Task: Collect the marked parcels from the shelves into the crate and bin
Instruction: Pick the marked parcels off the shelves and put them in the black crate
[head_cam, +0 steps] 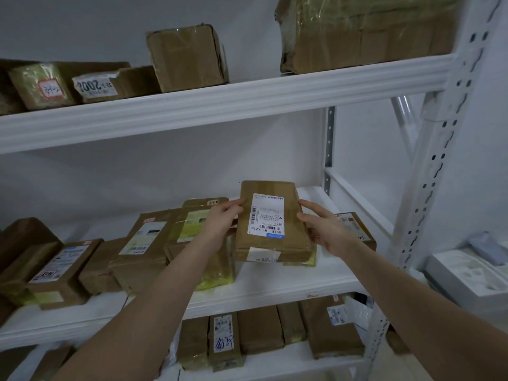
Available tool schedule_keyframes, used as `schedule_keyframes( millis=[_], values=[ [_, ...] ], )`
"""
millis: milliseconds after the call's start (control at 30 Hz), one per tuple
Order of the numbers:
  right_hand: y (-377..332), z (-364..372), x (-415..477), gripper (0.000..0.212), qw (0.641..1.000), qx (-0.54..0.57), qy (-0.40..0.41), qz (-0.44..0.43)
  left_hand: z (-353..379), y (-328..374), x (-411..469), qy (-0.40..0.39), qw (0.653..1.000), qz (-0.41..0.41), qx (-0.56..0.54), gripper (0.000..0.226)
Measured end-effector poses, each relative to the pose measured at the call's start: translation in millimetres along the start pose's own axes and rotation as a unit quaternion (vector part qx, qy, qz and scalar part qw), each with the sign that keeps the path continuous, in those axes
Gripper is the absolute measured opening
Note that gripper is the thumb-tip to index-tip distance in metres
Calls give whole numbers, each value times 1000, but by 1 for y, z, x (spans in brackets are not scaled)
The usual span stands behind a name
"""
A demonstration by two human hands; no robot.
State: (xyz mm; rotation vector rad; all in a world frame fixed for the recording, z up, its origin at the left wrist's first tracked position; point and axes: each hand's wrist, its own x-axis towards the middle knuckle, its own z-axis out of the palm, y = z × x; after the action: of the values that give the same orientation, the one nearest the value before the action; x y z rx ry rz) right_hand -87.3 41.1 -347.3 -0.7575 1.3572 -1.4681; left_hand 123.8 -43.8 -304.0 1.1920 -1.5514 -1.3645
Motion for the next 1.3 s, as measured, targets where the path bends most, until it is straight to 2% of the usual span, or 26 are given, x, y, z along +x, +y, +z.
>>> schedule_keyframes(
  millis=[133, 200, 267, 367, 467, 533, 600, 667, 767, 833, 1000, 1133, 1200, 1300],
  values=[
    [3, 4, 0, 46, 1000, -15, 8, -11, 0, -4, -1, -32, 998, 34, 48, 49],
    [5, 6, 1, 49, 999, -26, 26, -20, 2, -7, 1, -26, 997, 44, 59, 56],
    [6, 8, 3, 49, 998, -31, 42, -29, 4, -8, 3, -7, 998, 20, 58, 62],
    [8, 8, 4, 48, 997, -35, 54, -34, 8, -9, 3, -13, 997, -38, 63, 64],
    [9, 8, 9, 46, 993, -90, 65, -39, 10, -6, 3, 9, 996, -1, 87, 60],
    [12, 2, 16, 48, 980, -167, 101, -42, 10, 0, 5, 69, 969, 83, 223, 55],
    [16, -5, 19, 50, 960, -242, 138, -35, 10, 3, 8, 111, 914, 143, 362, 50],
    [21, -10, 21, 52, 937, -324, 132, -21, 13, 0, 13, 119, 881, 146, 433, 43],
    [32, -7, 22, 55, 894, -442, 77, 3, 30, -16, 21, 96, 861, 103, 489, 31],
    [41, -5, 24, 58, 867, -495, 60, 15, 43, -29, 26, 80, 873, 55, 478, 29],
    [51, -12, 37, 81, 800, -597, 54, 34, 65, -62, 41, 52, 931, -53, 357, 24],
    [49, -18, 49, 82, 744, -664, 60, 34, 69, -86, 53, 40, 947, -108, 301, 28],
    [51, -19, 56, 84, 730, -679, 61, 45, 68, -99, 56, 28, 953, -130, 272, 26],
    [54, -20, 63, 83, 731, -676, 71, 54, 70, -117, 58, 5, 966, -147, 212, 23]
  ],
)
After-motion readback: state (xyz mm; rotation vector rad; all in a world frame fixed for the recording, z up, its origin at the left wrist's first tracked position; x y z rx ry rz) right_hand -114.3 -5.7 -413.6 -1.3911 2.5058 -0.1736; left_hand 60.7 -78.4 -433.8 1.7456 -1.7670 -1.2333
